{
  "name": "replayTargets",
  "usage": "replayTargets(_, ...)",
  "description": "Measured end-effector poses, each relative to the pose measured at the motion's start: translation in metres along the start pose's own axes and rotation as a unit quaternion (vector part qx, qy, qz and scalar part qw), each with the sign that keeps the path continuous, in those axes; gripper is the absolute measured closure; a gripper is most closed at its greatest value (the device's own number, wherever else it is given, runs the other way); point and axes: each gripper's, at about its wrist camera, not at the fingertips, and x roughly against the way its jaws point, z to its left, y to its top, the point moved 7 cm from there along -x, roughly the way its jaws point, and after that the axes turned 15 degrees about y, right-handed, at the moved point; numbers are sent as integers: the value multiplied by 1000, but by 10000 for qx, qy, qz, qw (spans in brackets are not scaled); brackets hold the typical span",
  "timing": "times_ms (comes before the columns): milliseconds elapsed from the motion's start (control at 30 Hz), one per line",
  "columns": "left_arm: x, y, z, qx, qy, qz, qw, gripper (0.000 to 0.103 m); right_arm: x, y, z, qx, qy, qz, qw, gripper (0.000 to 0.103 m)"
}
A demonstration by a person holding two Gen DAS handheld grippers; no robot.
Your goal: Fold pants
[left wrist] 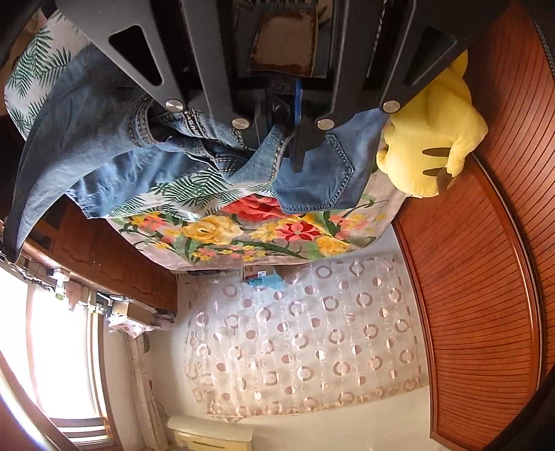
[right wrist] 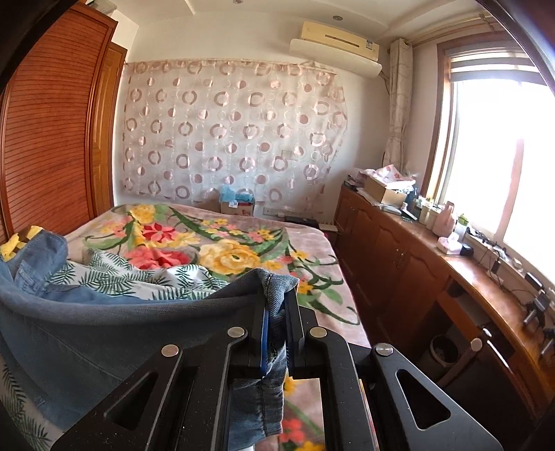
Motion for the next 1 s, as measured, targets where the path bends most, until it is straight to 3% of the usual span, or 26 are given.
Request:
replayTargets(300, -39, 14, -6, -47, 146, 224, 9996, 94, -51, 28, -3, -12, -178, 234, 9996, 96)
replayTargets(567, -70, -6, -13, 42, 11, 655, 9978, 94, -109, 22, 6, -91, -247, 828, 9962, 96)
replayTargets(933, -66, -11, -18, 23, -30, 742, 9972, 93, -113, 29, -5, -427, -115, 953, 9945, 96)
replayTargets(1000, -64, -11, -20, 97, -135, 824, 9965, 92, -111, 28, -2, -486, 12, 975, 9940, 88)
